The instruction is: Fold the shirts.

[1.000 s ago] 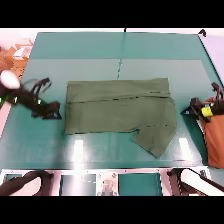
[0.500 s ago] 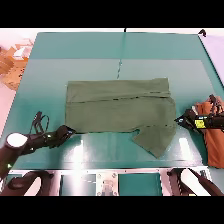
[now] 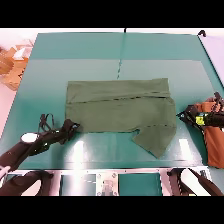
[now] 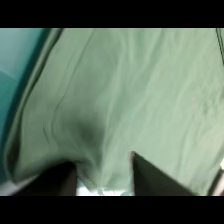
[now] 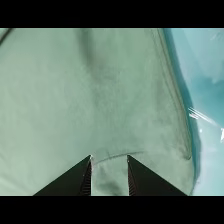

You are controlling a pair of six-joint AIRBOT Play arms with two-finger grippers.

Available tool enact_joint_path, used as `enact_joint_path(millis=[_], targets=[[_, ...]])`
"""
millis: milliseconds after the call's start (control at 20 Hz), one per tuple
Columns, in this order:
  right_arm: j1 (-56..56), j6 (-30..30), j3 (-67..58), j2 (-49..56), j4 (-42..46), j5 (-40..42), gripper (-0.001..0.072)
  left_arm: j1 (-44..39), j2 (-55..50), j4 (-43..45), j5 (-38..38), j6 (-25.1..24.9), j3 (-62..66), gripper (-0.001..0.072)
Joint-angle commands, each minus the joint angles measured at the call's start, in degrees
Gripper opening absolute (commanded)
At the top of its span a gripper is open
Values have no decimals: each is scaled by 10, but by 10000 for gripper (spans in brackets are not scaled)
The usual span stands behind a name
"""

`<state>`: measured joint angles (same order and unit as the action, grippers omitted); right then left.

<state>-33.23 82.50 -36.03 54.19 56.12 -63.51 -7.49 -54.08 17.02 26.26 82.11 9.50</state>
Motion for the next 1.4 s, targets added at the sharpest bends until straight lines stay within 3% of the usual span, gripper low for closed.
enact_joint_path(millis=[0, 50, 250, 550, 850, 1000, 1100, 1250, 1350], targets=[[0, 0, 0, 0, -1, 10, 378, -27, -60, -19, -79, -37, 52, 138], [-1, 0, 0, 0, 2, -1, 488, -18, -61, 8, -77, -38, 66, 27], [-26, 76, 0, 0, 81, -70, 494, 93, -61, 116, 36, -37, 109, 27], [18, 90, 103, -1, 60, -136, 493, 115, -61, 128, 62, -69, 120, 27], [121, 84, 238, -1, -47, 64, 493, 115, -61, 127, 79, -76, 120, 27], [142, 47, 244, -1, -104, 109, 483, 115, -61, 127, 83, -76, 120, 27], [141, -3, 232, -1, -142, 81, 24, 115, -61, 132, 108, -78, 124, 27], [141, 9, 177, -3, -85, -5, 19, 136, -57, 252, 243, -84, 180, 26], [141, 62, 136, -17, 3, -49, 18, 160, -37, 372, 329, -25, 218, 26]])
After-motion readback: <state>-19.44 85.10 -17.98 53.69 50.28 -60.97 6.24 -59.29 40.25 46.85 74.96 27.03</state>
